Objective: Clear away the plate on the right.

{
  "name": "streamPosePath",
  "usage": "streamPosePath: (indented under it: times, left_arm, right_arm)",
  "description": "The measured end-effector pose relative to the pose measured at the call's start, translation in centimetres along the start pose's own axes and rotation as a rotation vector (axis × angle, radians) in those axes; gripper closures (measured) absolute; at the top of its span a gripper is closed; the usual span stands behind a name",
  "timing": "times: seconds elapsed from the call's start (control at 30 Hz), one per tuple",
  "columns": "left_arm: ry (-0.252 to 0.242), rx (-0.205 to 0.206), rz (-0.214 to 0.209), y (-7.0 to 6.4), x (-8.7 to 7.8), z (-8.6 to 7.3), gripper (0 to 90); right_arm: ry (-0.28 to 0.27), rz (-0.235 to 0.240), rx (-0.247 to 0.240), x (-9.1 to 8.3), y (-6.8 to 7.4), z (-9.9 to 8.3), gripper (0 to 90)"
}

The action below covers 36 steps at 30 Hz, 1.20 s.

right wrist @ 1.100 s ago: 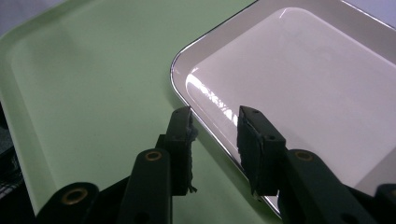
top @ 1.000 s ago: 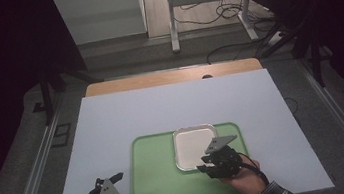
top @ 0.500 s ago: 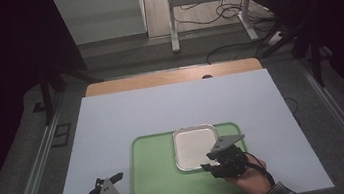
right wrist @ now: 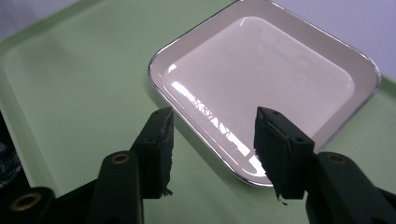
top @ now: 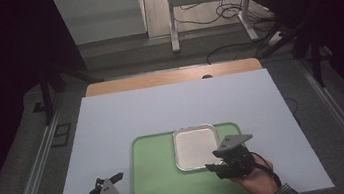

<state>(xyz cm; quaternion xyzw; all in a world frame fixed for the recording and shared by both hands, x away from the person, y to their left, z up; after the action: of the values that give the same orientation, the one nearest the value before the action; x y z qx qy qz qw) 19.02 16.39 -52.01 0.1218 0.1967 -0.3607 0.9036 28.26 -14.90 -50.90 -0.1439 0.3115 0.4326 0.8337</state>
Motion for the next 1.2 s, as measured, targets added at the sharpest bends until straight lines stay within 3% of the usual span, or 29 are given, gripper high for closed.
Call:
streamPosePath:
  times: [0.6, 1.2]
  left_arm:
    - [-0.003, 0.000, -0.001, 0.0, 0.0, 0.0, 1.6]
    - [0.001, 0.003, -0.001, -0.1, 0.1, 0.0, 1.6]
  right_arm:
    - [-0.060, -0.041, 0.012, -2.1, -1.2, -0.1, 21.9]
    - [-0.095, -0.069, 0.042, -4.9, -2.1, -1.7, 6.6]
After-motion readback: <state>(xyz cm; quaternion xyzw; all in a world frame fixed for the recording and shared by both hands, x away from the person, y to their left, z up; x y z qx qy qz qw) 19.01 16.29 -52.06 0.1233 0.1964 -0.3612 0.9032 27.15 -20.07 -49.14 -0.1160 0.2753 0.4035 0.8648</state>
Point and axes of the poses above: each handheld gripper's, and its own axes: x roughly forward along the jaws, z roughly out of its top, y roughly to its left, the point moved 5 cm from there along x, roughly forward along the jaws, and after that the axes turned 6 degrees about -y, right-handed, at the moved point
